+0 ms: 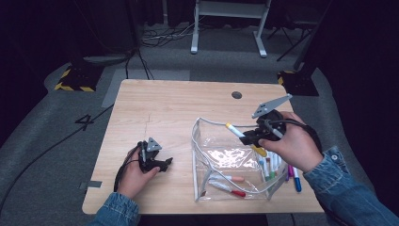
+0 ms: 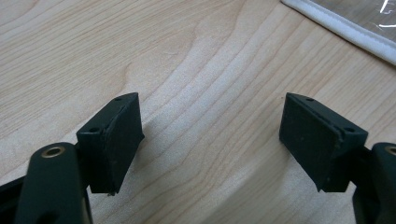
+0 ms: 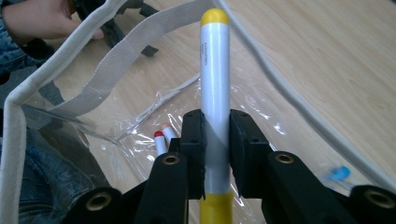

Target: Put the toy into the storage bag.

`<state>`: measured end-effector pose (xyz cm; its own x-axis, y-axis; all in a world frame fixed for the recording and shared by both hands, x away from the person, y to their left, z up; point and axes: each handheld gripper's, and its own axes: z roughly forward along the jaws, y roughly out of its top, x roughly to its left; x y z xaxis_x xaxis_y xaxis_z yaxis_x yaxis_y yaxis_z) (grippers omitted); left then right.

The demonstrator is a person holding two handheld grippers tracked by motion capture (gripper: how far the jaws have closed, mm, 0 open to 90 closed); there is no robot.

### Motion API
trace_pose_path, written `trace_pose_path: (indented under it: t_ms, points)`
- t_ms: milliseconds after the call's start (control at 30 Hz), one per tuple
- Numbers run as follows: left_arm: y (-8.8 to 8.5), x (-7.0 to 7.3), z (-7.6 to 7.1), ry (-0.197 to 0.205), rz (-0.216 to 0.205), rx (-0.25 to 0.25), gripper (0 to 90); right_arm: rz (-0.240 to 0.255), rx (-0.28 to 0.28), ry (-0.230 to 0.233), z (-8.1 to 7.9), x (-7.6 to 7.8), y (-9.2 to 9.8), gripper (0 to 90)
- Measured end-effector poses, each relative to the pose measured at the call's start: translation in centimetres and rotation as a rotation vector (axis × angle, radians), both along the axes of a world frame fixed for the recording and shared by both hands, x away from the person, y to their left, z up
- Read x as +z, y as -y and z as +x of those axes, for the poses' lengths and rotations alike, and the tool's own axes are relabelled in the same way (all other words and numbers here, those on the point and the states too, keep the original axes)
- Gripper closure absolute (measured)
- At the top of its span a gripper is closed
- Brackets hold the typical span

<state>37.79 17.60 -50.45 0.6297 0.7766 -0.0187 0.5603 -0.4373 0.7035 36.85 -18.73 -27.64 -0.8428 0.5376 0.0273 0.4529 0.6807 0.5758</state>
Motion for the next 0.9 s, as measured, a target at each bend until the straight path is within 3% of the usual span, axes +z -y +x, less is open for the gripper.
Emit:
trace_pose_path:
  t_ms: [367,633,900]
  points:
    - [0.0,0.0,0.0,0.001,0.001,-0.004,21.9,-0.052,0.082,-0.068,0.9,-4.1,-3.3,76.8]
    - [0.0,0.0,0.0,0.001,0.001,-0.004,21.9,-0.117,0.126,-0.121,1.1,-7.6,-4.0,76.8]
    - [0.0,0.0,0.0,0.001,0.001,-0.004,21.9,-0.204,0.166,-0.182,0.9,-9.6,-4.5,76.8]
